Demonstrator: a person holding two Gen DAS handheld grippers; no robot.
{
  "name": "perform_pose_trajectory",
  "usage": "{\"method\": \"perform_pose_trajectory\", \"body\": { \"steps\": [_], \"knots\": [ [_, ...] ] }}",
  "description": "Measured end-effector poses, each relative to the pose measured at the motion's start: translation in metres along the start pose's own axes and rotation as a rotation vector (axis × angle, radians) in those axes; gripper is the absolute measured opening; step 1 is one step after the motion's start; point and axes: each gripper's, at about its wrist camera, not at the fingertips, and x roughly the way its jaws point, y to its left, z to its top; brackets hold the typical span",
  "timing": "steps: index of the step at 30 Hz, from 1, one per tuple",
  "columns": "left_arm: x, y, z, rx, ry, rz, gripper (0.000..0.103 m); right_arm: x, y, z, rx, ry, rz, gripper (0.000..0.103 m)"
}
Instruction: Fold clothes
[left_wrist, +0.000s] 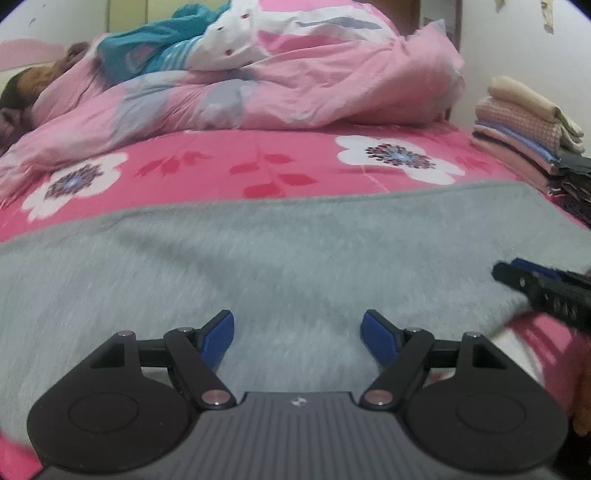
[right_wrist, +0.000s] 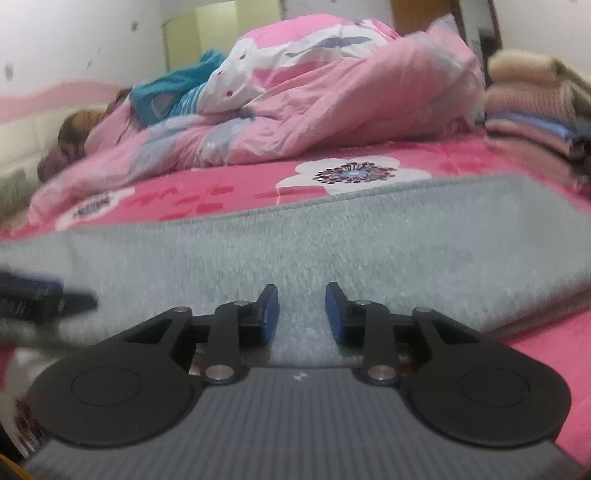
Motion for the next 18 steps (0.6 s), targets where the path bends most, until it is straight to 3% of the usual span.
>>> {"method": "perform_pose_trajectory", "body": {
  "steps": [6, 8, 11, 14, 18],
  "knots": [
    [-0.035, 0.008, -0.017, 0.058, 0.012, 0.061, 0.077, 0.001, 0.015, -0.006, -0.028, -0.016, -0.003, 0.053],
    [-0.054, 0.014, -0.014, 0.048, -0.019, 0.087, 0.073, 0.001, 0.021, -0.008, -0.065, -0.019, -0.019, 0.054],
    [-0.074, 0.022, 0.004, 0.012, -0.117, 0.058, 0.075, 0.0, 0.017, -0.006, -0.029, -0.019, -0.005, 0.057],
    [-0.063, 0.011, 0.028, 0.034, -0.167, 0.051, 0.075, -0.001, 0.02, -0.007, -0.031, -0.02, -0.015, 0.058],
    [-0.027, -0.016, 0.046, 0.037, -0.157, -0.013, 0.075, -0.024, 0.034, -0.021, -0.095, -0.029, -0.06, 0.059]
  ]
}}
